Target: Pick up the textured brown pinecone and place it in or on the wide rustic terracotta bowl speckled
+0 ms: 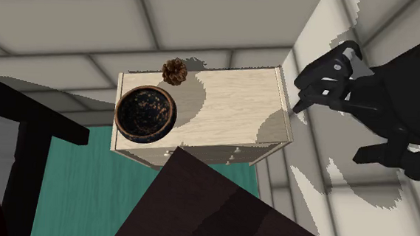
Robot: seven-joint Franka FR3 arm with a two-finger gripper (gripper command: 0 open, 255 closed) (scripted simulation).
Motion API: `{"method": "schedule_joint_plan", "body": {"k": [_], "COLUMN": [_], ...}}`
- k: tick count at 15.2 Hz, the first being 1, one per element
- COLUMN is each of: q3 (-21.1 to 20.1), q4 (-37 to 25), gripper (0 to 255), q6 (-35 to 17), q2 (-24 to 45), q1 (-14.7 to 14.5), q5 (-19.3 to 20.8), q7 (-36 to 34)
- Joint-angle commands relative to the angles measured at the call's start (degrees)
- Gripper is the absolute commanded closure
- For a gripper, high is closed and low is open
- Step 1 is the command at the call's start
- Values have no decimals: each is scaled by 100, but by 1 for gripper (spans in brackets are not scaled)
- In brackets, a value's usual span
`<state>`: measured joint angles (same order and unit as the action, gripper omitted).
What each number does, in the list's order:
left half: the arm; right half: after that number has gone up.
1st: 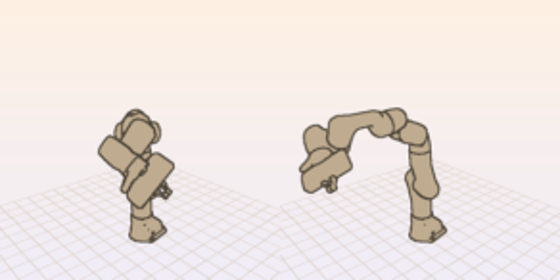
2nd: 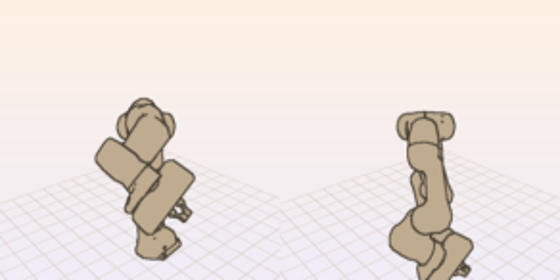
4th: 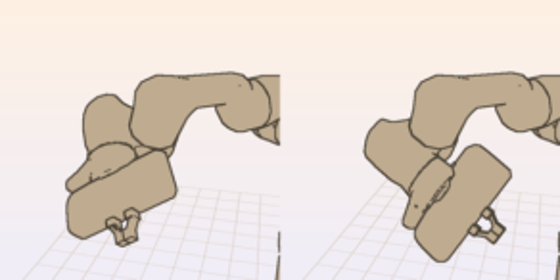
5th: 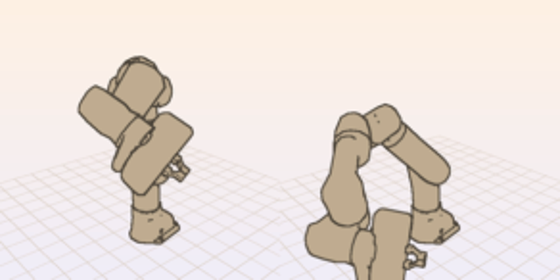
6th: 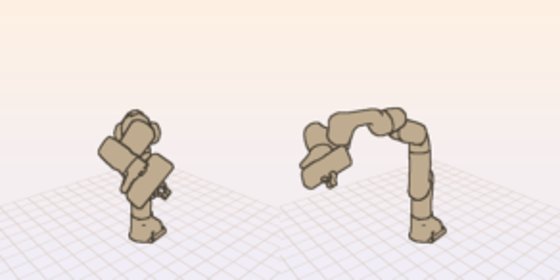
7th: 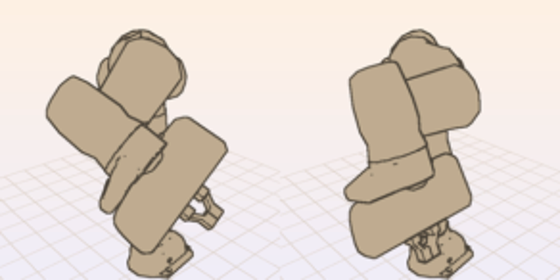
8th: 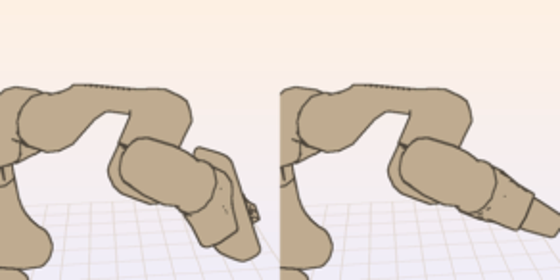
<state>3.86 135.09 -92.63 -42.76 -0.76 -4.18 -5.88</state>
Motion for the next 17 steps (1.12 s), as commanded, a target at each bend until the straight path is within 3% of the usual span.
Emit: {"method": "schedule_joint_plan", "body": {"k": [1, 9, 17], "q3": [0, -779, -1587], "q4": [0, 746, 977], "gripper": [0, 0, 0], "q6": [0, -1310, -2728], "q2": [0, 382, 1355], "q1": [0, -315, -621], "q5": [0, -537, -955], "q7": [0, -784, -1547]}}
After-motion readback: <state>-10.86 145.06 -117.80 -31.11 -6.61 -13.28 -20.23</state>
